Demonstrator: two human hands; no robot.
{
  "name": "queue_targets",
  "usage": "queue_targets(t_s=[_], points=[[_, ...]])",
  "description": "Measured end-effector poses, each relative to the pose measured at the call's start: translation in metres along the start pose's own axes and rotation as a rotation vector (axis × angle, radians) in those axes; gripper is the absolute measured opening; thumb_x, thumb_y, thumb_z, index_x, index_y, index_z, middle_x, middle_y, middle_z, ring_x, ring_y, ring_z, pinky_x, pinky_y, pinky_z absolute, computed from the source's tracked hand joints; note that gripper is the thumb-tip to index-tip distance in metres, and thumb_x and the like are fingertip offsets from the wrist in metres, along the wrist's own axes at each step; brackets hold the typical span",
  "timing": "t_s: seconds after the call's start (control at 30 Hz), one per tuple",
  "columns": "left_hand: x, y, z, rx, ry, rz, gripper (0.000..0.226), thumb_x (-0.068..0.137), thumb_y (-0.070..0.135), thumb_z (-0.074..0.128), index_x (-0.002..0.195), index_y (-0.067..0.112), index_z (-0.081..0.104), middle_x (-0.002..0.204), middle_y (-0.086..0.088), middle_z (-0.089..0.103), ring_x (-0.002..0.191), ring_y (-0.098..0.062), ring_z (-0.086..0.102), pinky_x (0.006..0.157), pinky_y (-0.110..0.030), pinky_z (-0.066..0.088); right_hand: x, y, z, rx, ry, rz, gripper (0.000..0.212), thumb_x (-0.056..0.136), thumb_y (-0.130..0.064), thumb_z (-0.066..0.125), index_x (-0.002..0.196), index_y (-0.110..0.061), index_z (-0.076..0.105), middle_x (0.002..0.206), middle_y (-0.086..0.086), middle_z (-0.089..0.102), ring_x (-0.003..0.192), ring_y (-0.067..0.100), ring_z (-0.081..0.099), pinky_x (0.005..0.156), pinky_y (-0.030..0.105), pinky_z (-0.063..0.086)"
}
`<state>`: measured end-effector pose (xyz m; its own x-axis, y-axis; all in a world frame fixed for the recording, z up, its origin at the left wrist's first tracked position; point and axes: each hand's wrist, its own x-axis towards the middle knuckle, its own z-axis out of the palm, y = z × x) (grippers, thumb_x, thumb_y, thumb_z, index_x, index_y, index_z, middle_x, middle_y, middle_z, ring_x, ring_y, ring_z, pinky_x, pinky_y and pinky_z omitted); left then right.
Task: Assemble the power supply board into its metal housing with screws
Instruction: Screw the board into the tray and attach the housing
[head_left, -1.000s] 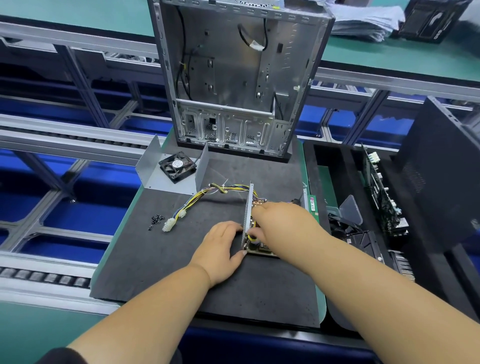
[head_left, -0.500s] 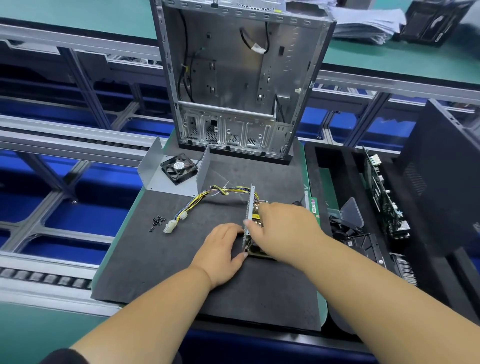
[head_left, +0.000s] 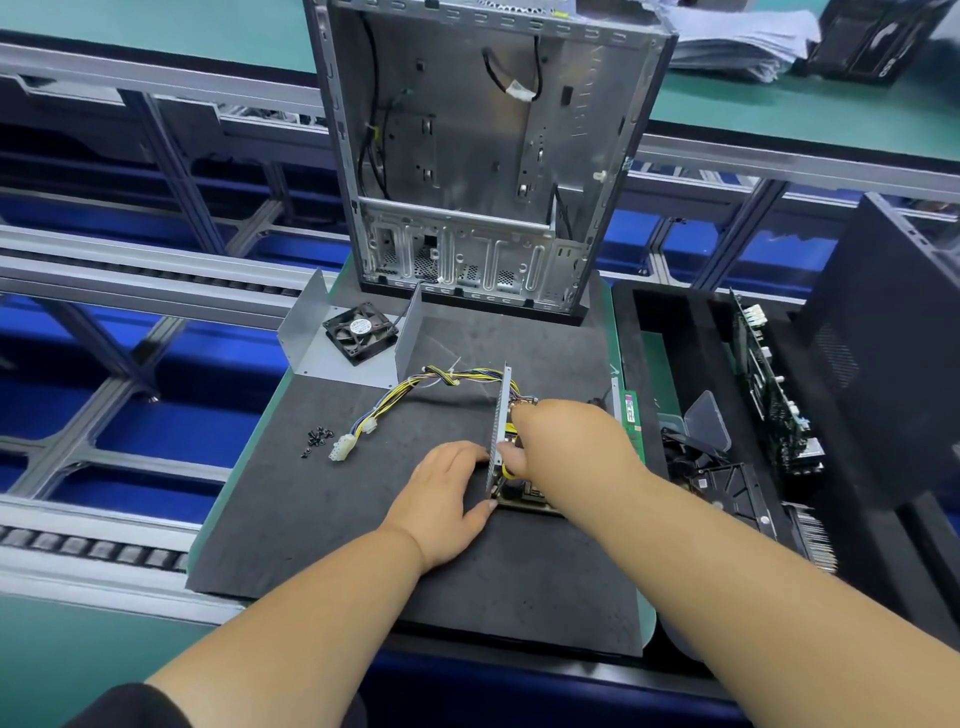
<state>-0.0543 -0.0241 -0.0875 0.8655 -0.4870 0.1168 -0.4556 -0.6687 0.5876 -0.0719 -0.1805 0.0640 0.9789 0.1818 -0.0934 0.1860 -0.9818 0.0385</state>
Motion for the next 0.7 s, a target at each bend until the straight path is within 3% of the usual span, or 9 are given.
queue_targets(t_s=[0.1, 0.23, 0.33, 0.43, 0.57, 0.7], points=[[0.0, 0.0, 0.0, 0.007, 0.003, -0.001, 0.048, 0.086, 0.038, 0.063, 0.13, 0.026, 0.046, 0.132, 0.012, 0.045, 0.129, -0.01, 0.034, 0.112, -0.027, 0.027, 0.0, -0.007, 0.008, -0.071, 0.098, 0.095, 0.032, 0.099, -0.042, 0.039, 0.078, -0.019, 0.046, 0.059, -0.003, 0.033, 0.061, 0.025, 0.043, 0.047, 0.025, 0.018], [0.0, -0.001, 0.0, 0.009, -0.01, -0.011, 0.051, 0.087, 0.038, 0.063, 0.133, 0.024, 0.046, 0.134, 0.009, 0.045, 0.129, -0.012, 0.034, 0.113, -0.029, 0.028, 0.0, -0.006, 0.007, -0.09, 0.093, 0.201, 0.046, 0.1, -0.052, 0.031, 0.076, -0.02, 0.053, 0.057, -0.004, 0.036, 0.048, 0.018, 0.034, 0.047, 0.024, 0.019], [0.0, 0.0, 0.0, 0.009, -0.017, -0.012, 0.052, 0.087, 0.038, 0.063, 0.133, 0.023, 0.046, 0.134, 0.009, 0.046, 0.129, -0.013, 0.035, 0.113, -0.031, 0.029, -0.003, 0.0, 0.003, -0.053, 0.074, 0.154, 0.047, 0.099, -0.057, 0.029, 0.096, -0.019, 0.055, 0.077, -0.002, 0.054, 0.066, 0.025, 0.049, 0.057, 0.032, 0.027], [0.001, -0.001, 0.0, 0.012, -0.013, -0.012, 0.05, 0.086, 0.038, 0.063, 0.131, 0.023, 0.047, 0.134, 0.009, 0.046, 0.129, -0.013, 0.036, 0.113, -0.031, 0.03, -0.009, 0.001, -0.002, 0.088, 0.073, 0.067, 0.025, 0.094, -0.039, 0.044, 0.102, -0.016, 0.046, 0.099, 0.004, 0.058, 0.075, 0.028, 0.045, 0.071, 0.037, 0.031], [0.002, -0.001, 0.0, 0.007, -0.014, -0.017, 0.05, 0.085, 0.039, 0.063, 0.13, 0.025, 0.047, 0.134, 0.01, 0.046, 0.129, -0.012, 0.035, 0.112, -0.03, 0.029, -0.008, 0.004, -0.008, 0.143, 0.05, -0.073, 0.015, 0.092, -0.026, 0.052, 0.102, -0.018, 0.045, 0.097, 0.004, 0.056, 0.075, 0.028, 0.045, 0.08, 0.038, 0.04], [0.002, 0.0, -0.001, 0.003, -0.014, -0.016, 0.052, 0.086, 0.038, 0.063, 0.133, 0.026, 0.046, 0.135, 0.01, 0.045, 0.13, -0.011, 0.034, 0.113, -0.028, 0.027, -0.003, 0.008, -0.009, 0.045, 0.01, -0.142, 0.018, 0.098, -0.034, 0.052, 0.094, -0.018, 0.044, 0.085, 0.001, 0.049, 0.081, 0.029, 0.055, 0.065, 0.035, 0.034]])
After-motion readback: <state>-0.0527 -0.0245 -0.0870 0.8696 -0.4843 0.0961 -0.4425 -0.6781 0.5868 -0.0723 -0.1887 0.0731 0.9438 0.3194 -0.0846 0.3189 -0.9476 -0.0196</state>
